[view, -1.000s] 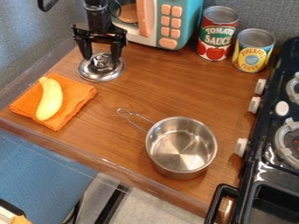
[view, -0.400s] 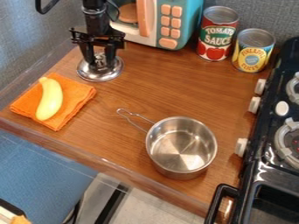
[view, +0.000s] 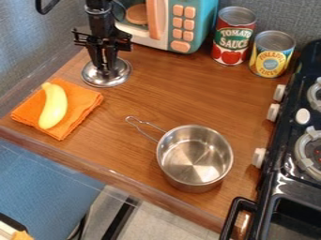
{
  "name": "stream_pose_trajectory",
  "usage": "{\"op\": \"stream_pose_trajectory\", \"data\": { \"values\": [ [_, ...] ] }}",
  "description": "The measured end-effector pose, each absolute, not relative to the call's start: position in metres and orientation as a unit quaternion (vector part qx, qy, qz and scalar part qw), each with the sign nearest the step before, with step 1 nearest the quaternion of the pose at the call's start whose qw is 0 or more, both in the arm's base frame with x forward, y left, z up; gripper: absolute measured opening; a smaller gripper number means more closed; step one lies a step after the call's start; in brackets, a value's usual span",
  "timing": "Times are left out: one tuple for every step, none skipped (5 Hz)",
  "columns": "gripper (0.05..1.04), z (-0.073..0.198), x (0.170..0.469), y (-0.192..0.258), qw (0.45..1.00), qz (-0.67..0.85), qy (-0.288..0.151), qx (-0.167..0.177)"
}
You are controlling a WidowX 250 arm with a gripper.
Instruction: Grabbed the lid and closed the silver pot with it
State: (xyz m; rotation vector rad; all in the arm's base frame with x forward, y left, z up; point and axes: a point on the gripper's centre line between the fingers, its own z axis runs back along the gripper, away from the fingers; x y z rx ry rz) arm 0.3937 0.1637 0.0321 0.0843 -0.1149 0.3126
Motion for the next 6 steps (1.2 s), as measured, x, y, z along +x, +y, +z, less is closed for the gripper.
{"op": "stream_pose_trajectory", "data": {
  "values": [
    [0.288, 0.032, 0.394, 0.161, 0.985, 0.160, -0.059, 0.030],
    [0.288, 0.051, 0.387, 0.151, 0.985, 0.160, -0.070, 0.012],
    [0.288, 0.086, 0.374, 0.126, 0.986, 0.137, -0.097, -0.006],
    [0.288, 0.105, 0.350, 0.083, 0.991, 0.075, -0.108, -0.020],
    [0.288, 0.117, 0.318, 0.045, 0.992, 0.011, -0.122, -0.018],
    [0.288, 0.122, 0.289, 0.009, 0.991, -0.046, -0.127, -0.015]
  ]
}}
